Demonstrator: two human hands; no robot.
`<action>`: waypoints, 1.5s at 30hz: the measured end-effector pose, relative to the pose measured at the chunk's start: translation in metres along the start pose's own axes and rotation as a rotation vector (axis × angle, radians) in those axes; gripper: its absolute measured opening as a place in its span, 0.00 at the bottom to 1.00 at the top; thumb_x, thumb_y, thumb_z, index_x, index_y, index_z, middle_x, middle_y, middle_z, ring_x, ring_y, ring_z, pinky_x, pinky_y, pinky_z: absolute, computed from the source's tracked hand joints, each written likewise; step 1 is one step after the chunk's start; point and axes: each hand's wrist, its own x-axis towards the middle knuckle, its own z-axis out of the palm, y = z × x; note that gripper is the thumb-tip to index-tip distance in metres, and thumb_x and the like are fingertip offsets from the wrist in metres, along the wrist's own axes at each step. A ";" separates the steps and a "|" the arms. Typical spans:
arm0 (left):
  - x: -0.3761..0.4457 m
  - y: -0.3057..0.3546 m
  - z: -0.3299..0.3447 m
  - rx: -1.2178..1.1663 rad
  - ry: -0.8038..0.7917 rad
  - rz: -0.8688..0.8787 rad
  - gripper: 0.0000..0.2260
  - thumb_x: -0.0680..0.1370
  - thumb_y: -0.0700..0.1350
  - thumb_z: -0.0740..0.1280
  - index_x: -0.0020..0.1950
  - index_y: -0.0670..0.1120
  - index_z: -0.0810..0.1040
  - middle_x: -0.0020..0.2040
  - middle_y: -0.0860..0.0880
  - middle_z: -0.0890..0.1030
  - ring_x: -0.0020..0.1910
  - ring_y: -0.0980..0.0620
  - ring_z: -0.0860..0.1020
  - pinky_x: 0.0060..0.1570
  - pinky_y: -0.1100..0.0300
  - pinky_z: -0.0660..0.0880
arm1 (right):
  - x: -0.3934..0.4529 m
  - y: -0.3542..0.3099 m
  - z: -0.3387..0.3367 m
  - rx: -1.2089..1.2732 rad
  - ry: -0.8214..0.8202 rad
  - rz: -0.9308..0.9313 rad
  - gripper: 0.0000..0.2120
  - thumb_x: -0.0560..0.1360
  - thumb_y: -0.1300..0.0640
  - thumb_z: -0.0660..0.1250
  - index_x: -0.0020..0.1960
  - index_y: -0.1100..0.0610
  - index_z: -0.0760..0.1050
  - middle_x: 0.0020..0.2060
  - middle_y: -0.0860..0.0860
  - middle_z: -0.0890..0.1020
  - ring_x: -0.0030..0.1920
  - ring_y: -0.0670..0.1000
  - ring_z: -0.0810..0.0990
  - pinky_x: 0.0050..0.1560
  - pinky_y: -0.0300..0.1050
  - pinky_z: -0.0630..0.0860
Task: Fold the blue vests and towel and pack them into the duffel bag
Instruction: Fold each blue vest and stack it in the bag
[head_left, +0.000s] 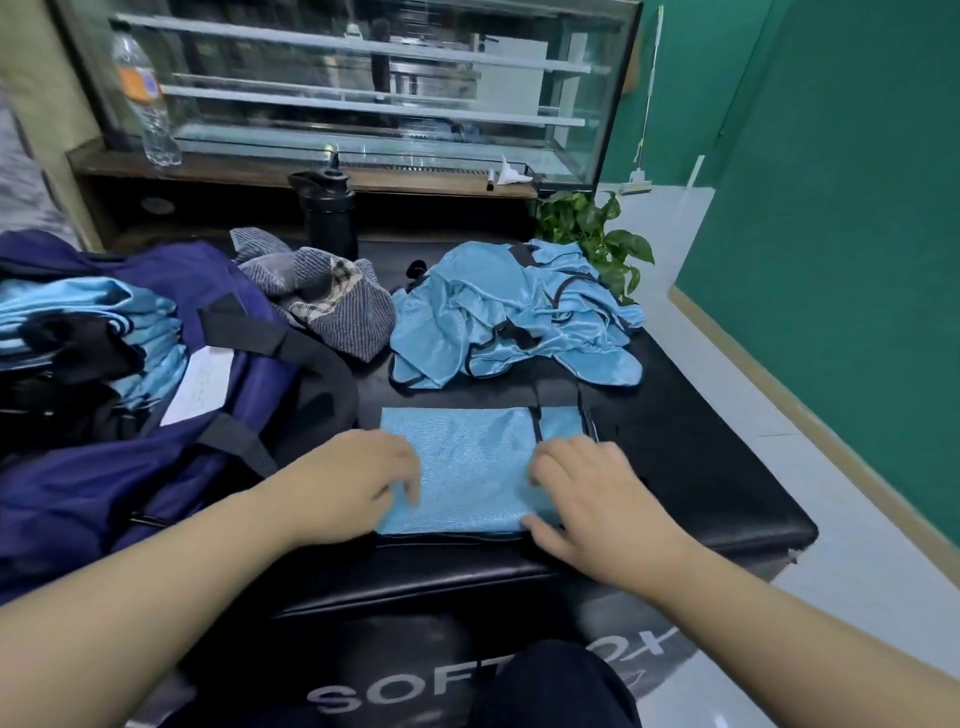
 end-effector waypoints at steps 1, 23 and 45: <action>0.012 -0.001 0.001 -0.008 0.044 -0.034 0.15 0.70 0.44 0.53 0.48 0.54 0.77 0.50 0.58 0.76 0.52 0.56 0.73 0.58 0.56 0.69 | 0.003 -0.008 0.002 0.021 -0.003 -0.039 0.17 0.68 0.42 0.59 0.46 0.54 0.74 0.44 0.49 0.77 0.41 0.53 0.75 0.41 0.48 0.71; -0.020 0.033 0.008 0.062 -0.114 -0.406 0.11 0.80 0.49 0.55 0.61 0.57 0.71 0.47 0.59 0.75 0.52 0.55 0.69 0.58 0.62 0.61 | -0.026 0.009 0.050 0.555 -0.095 0.077 0.22 0.73 0.56 0.58 0.66 0.54 0.74 0.69 0.47 0.71 0.73 0.46 0.63 0.73 0.42 0.60; -0.018 0.029 0.055 -0.480 0.462 -0.429 0.12 0.77 0.51 0.66 0.48 0.71 0.75 0.48 0.58 0.81 0.50 0.59 0.77 0.53 0.58 0.74 | 0.011 -0.018 0.031 1.218 0.050 0.842 0.12 0.81 0.51 0.59 0.46 0.53 0.78 0.42 0.45 0.84 0.41 0.39 0.78 0.41 0.30 0.72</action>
